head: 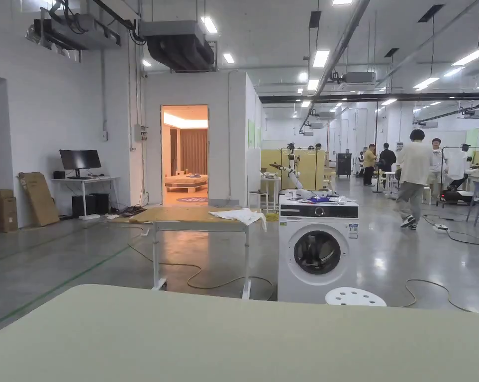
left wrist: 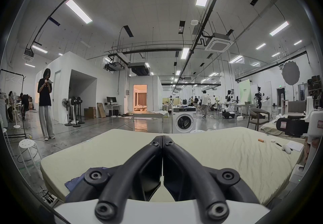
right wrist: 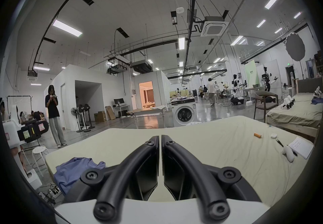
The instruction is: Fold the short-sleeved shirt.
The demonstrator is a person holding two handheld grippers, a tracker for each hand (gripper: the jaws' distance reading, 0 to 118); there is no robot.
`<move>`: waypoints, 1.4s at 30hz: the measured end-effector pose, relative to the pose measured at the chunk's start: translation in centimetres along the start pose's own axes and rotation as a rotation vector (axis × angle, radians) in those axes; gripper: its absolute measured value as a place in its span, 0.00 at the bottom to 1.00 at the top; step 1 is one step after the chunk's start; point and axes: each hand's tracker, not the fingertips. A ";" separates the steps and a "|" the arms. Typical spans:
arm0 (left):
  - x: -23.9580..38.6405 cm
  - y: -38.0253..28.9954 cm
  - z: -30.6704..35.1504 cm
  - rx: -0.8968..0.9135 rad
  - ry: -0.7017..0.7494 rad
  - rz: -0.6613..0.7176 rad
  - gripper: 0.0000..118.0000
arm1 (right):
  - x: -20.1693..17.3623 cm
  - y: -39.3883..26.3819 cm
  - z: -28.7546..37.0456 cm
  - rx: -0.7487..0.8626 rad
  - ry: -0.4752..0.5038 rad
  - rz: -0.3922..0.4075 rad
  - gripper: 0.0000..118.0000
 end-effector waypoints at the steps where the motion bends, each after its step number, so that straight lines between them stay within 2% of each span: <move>1: 0.0 0.0 0.0 -0.001 0.000 -0.002 0.00 | 0.0 -0.1 0.0 0.001 -0.004 0.011 0.01; 10: -0.2 -0.1 -0.1 -0.010 0.008 0.001 0.00 | -0.1 -0.2 -0.1 -0.001 -0.023 0.047 0.01; 36: -0.5 -0.2 -0.3 -0.017 0.008 0.001 0.00 | 0.3 -0.4 -0.2 -0.008 -0.031 0.037 0.01; 38: -0.9 0.4 -0.9 -0.019 -0.014 -0.062 0.00 | 0.5 0.2 -0.4 -0.007 -0.024 0.046 0.01; 39: -1.1 0.9 -1.4 -0.012 -0.029 -0.146 0.00 | 0.5 0.5 -0.6 -0.002 0.004 0.096 0.01; 40: -0.9 1.5 -2.0 -0.014 -0.015 -0.273 0.00 | 0.2 0.9 -0.8 0.006 0.004 0.212 0.01; 41: -0.5 1.7 -2.4 -0.025 0.007 -0.458 0.00 | -0.3 1.1 -1.1 0.010 -0.025 0.366 0.01; 42: 0.1 1.3 -2.7 -0.030 0.014 -0.705 0.00 | -1.2 0.8 -1.6 -0.001 -0.068 0.577 0.01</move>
